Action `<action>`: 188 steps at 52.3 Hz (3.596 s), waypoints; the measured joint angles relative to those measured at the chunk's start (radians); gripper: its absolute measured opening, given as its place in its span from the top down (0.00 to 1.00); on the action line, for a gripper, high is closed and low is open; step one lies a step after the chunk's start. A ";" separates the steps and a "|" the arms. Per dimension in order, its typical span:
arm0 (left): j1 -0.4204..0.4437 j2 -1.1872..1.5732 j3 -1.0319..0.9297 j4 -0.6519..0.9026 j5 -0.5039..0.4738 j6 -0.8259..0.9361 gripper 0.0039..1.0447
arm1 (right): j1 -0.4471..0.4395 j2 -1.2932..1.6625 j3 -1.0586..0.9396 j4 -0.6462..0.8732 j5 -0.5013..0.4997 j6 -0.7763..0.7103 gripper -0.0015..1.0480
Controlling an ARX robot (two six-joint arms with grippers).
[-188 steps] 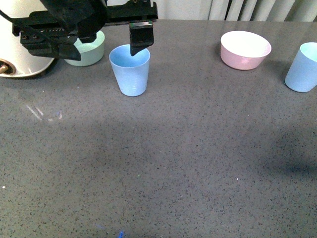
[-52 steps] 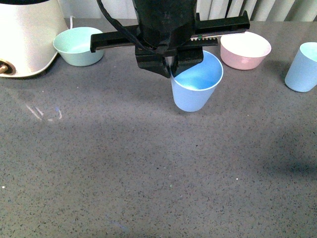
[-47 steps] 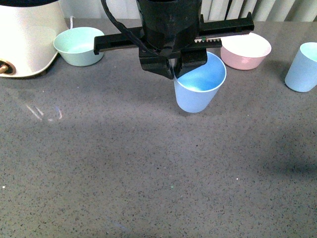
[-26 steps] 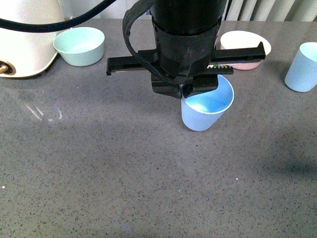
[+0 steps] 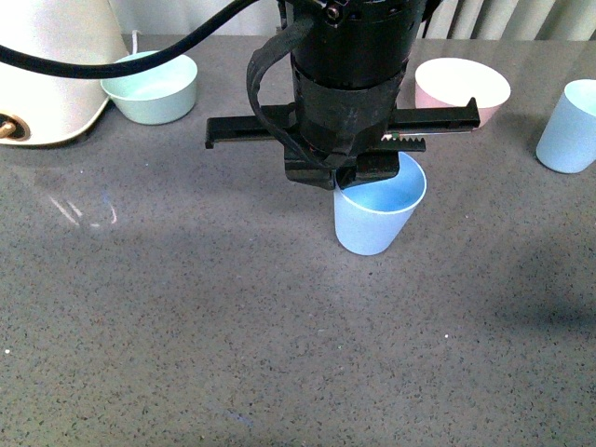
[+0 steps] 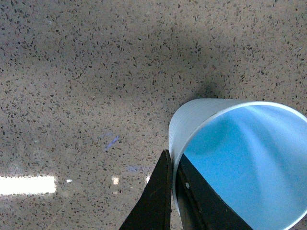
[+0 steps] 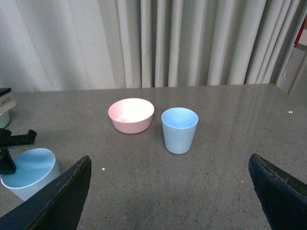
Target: Stack blue cups with both arms
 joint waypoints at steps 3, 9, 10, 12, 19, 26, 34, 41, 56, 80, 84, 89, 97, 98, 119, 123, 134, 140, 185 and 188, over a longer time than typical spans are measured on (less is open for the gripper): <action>0.002 0.008 0.015 -0.002 0.002 0.002 0.98 | 0.000 0.000 0.000 0.000 0.000 0.000 0.09; 0.004 0.032 0.046 -0.008 0.009 0.007 0.86 | 0.000 0.000 0.000 0.000 0.000 0.000 0.09; 0.004 0.036 0.051 -0.010 0.011 0.008 0.82 | 0.000 0.000 0.000 0.000 0.000 0.000 0.09; 0.005 0.041 0.054 -0.010 0.012 0.008 0.76 | 0.000 0.000 0.000 0.000 0.000 0.000 0.09; 0.008 0.044 0.055 -0.011 0.016 0.011 0.50 | 0.000 0.000 0.000 0.000 0.000 0.000 0.09; 0.017 0.040 0.055 -0.011 0.018 0.016 0.30 | 0.000 0.000 0.000 0.000 0.000 0.000 0.09; 0.035 0.018 0.059 -0.010 0.026 0.026 0.08 | 0.000 0.000 0.000 0.000 0.000 0.000 0.09; 0.051 -0.013 0.060 -0.001 0.039 0.035 0.09 | 0.000 0.000 0.000 0.000 0.000 0.000 0.09; 0.117 -0.183 -0.027 0.075 0.067 0.056 0.08 | 0.000 0.000 0.000 0.000 0.000 0.000 0.09; 0.505 -0.634 -0.776 1.272 -0.042 0.577 0.47 | 0.000 0.000 0.000 0.000 0.000 0.000 0.09; 0.573 -0.753 -0.894 1.320 0.013 0.617 0.59 | 0.000 0.000 0.000 0.000 0.000 0.000 0.09; 0.634 -0.940 -1.079 1.313 0.061 0.645 0.77 | 0.000 0.000 0.000 0.000 0.000 0.000 0.09; 0.660 -1.067 -1.234 1.335 0.110 0.659 0.99 | 0.000 0.000 0.000 0.000 0.000 0.000 0.09; 0.666 -1.072 -1.241 1.335 0.124 0.660 0.99 | 0.000 0.000 0.000 0.000 0.000 0.000 0.09; 0.710 -1.300 -1.430 1.298 0.148 0.663 0.99 | 0.000 0.000 0.000 0.000 0.000 0.000 0.09; 0.710 -1.347 -1.453 1.274 0.149 0.663 0.99 | 0.000 0.000 0.000 0.000 0.000 0.000 0.09; 0.710 -1.474 -1.501 1.192 0.149 0.663 0.99 | 0.000 0.000 0.000 0.000 0.000 0.000 0.09; 0.710 -1.536 -1.535 1.177 0.149 0.663 0.99 | 0.000 0.000 0.000 0.000 0.000 0.000 0.09; 0.710 -1.934 -1.554 0.810 0.149 0.664 0.99 | 0.000 0.000 0.000 0.000 0.000 0.000 0.09; 0.710 -1.954 -1.554 0.789 0.149 0.664 0.99 | 0.000 0.000 0.000 0.000 0.000 0.000 0.09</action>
